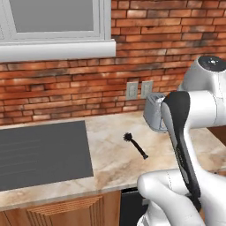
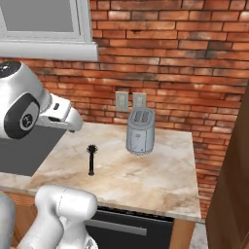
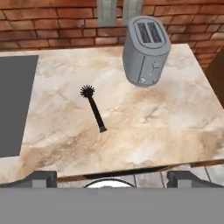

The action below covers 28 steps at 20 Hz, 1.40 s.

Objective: Grab the spray bottle from the cabinet, then place it next to the cutting board for sanitizing. Then grab the dish brush from the countertop next to the sink and place it next to the cutting board.

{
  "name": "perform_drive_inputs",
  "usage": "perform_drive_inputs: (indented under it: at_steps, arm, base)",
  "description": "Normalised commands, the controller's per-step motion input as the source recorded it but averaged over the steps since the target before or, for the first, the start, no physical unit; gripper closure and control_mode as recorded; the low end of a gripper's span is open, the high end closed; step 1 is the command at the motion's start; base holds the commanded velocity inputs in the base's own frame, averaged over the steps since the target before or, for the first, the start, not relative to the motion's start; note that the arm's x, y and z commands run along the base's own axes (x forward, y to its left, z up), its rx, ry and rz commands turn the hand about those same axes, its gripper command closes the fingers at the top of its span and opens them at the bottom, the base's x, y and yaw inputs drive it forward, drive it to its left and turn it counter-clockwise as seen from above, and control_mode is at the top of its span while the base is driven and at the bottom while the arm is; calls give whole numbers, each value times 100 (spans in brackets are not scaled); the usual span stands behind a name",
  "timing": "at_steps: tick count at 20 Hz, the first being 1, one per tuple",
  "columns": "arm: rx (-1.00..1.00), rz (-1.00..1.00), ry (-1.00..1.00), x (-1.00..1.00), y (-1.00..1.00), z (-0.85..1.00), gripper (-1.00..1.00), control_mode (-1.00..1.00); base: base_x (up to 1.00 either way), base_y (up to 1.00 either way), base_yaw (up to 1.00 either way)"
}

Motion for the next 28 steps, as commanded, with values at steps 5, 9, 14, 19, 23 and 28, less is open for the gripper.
perform_drive_inputs:
  at_steps: [5, 9, 14, 19, 23, 28]
  arm:
    - [25, 0, 16, 54, 0, -60, -100, -100]
    - [9, 0, 14, 47, 0, -72, -100, -100]
    - [0, 0, 10, 47, 3, -60, -100, -100]
    - [0, 0, 5, 41, 0, -46, -100, -100]
    - [0, 1, 0, 23, 5, -48, -100, -100]
    - [0, 1, -10, 14, 17, -53, -100, -100]
  base:
    - [0, 0, 0]
    - [0, 0, 0]
    - [0, 0, 0]
    - [0, 0, 0]
    - [0, 0, 0]
    - [0, 0, 0]
